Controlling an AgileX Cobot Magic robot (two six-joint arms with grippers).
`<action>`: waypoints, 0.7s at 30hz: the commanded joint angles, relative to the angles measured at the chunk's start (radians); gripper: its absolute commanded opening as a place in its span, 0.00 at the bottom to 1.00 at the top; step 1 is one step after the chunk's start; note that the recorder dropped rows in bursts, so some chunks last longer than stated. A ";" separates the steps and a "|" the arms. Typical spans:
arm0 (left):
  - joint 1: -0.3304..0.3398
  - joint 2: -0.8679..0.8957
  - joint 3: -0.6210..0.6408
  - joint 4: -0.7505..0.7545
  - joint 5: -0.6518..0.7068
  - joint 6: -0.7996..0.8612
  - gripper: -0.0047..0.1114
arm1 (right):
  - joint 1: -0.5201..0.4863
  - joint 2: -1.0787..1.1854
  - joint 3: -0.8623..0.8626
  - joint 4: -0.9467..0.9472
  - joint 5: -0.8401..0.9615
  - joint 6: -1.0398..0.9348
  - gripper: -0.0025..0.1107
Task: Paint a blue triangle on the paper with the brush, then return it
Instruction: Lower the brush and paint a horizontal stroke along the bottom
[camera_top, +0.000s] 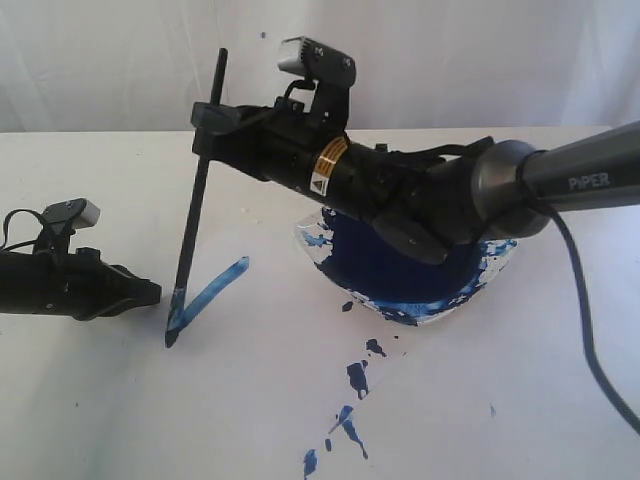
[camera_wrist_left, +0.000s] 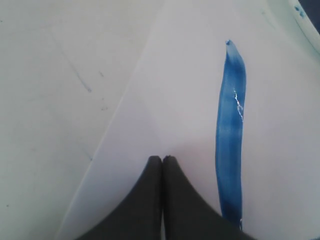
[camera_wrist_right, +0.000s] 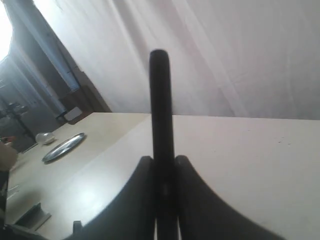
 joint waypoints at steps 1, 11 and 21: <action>0.002 -0.006 0.009 -0.021 0.004 0.004 0.04 | 0.008 0.037 0.002 0.017 -0.121 0.002 0.07; 0.002 -0.006 0.009 -0.021 0.004 0.004 0.04 | 0.008 0.049 0.002 0.062 -0.085 -0.071 0.07; 0.002 -0.006 0.009 -0.021 0.004 0.004 0.04 | 0.006 0.047 0.002 0.056 -0.007 -0.075 0.07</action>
